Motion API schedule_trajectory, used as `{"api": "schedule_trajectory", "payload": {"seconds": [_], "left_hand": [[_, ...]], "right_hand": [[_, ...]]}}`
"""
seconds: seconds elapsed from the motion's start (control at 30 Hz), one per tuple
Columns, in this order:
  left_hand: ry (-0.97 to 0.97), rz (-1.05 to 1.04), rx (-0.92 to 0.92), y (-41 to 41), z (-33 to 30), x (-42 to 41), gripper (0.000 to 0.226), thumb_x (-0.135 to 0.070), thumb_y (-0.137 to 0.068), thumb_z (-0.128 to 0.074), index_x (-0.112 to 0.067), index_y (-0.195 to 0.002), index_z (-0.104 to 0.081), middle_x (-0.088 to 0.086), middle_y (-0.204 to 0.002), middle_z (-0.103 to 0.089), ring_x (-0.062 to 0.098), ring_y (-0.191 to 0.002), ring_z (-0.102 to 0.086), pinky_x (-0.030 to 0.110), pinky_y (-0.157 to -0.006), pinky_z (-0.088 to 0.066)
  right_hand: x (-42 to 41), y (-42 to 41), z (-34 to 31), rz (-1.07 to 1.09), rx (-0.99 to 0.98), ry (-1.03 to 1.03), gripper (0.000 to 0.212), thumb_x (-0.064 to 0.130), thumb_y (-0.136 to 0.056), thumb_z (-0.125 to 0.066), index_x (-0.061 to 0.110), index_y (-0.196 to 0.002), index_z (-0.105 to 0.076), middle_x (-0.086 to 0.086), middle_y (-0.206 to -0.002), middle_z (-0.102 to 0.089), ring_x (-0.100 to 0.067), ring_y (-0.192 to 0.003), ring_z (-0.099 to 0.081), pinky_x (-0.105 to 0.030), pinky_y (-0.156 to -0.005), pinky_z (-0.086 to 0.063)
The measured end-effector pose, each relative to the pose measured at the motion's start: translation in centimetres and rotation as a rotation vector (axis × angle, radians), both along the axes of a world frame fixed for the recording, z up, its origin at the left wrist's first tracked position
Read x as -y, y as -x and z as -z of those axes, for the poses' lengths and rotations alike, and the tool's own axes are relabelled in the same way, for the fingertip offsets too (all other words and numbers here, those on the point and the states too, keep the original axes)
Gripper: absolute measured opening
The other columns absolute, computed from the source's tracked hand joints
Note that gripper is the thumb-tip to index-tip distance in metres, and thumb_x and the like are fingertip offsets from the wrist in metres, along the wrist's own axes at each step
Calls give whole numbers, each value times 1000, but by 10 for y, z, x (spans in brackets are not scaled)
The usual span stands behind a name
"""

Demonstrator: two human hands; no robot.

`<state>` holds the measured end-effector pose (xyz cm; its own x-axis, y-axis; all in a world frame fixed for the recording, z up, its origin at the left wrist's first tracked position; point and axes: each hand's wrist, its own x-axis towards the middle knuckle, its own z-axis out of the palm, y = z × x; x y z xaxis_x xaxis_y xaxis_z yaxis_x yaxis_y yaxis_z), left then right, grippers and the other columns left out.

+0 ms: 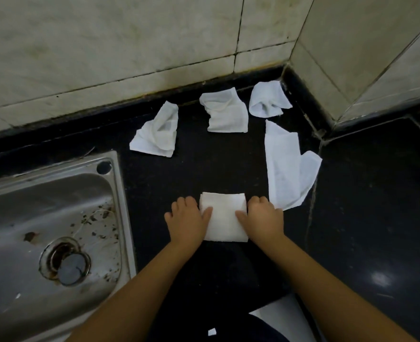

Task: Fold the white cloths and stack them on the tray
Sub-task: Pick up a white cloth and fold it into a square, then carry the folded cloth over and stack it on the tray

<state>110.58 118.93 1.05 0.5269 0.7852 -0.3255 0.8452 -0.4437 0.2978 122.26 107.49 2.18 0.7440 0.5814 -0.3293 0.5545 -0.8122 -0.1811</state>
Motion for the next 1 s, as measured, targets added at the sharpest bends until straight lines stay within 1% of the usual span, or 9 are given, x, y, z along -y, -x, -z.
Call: {"api": "schedule_trajectory", "payload": {"seconds": [0.13,0.2,0.33,0.47,0.53,0.63,0.8,0.87,1.0], "left_hand": [[-4,22,-3,-9,-3,5,27,-35,-93,-49,-16,-111,-53,4,-121,-47,22,-114,-43,38,-97,-36],[70,1,136,-7,-10,6,16,-29,-93,-51,-17,-103,-54,1,-112,-51,20,-109,-48,36,-94,-39],[450,-97,532,4,-35,5,6,-18,-93,-55,-14,-93,-51,0,-88,-57,13,-81,-55,21,-66,-44],[735,-73,667,14,-60,20,25,-8,-91,-56,-14,-114,-50,6,-101,-63,14,-88,-60,27,-75,-50],[888,-35,617,20,-69,35,44,-6,-90,-57,-15,-131,-44,2,-101,-62,17,-96,-61,34,-82,-54],[1094,69,480,27,-79,67,44,-4,-88,-58,-6,-131,-48,8,-113,-65,19,-97,-64,32,-76,-55],[1284,276,216,34,-98,168,9,-7,-89,-59,-12,-95,-63,5,-97,-69,18,-88,-65,32,-75,-53],[1279,391,129,41,-107,219,10,-5,-88,-60,-15,-85,-62,5,-94,-69,19,-88,-65,33,-75,-53],[1302,581,-28,73,-120,325,18,-1,-88,-58,-16,-77,-59,3,-89,-67,18,-84,-64,36,-79,-51]], "right_hand": [[-12,7,-4,46,-47,31,31,32,-92,-47,11,-113,-55,-8,-116,-56,-26,-110,-53,-37,-93,-39],[-13,7,-10,115,-126,-11,29,30,-91,-49,10,-111,-56,-8,-113,-57,-27,-108,-54,-37,-90,-40],[12,5,-29,490,-606,-442,26,19,-88,-61,5,-109,-59,-4,-101,-62,-18,-93,-58,-26,-73,-42],[67,27,-56,679,-915,-790,9,9,-89,-61,10,-96,-66,-1,-91,-69,-11,-84,-66,-19,-68,-50],[99,48,-65,737,-929,-937,10,5,-90,-58,13,-89,-64,0,-83,-69,-9,-75,-65,-20,-65,-51],[153,88,-73,841,-855,-1096,12,2,-89,-57,12,-91,-64,-4,-85,-69,-15,-76,-63,-30,-76,-50],[270,166,-84,1124,-698,-1296,15,3,-89,-57,7,-100,-66,-16,-106,-68,-28,-96,-63,-45,-94,-50],[319,200,-87,1215,-634,-1382,15,4,-88,-58,7,-100,-67,-17,-109,-67,-29,-98,-62,-46,-94,-50],[410,280,-96,1395,-444,-1525,13,3,-90,-56,8,-96,-66,-10,-97,-70,-23,-87,-65,-37,-75,-56]]}}
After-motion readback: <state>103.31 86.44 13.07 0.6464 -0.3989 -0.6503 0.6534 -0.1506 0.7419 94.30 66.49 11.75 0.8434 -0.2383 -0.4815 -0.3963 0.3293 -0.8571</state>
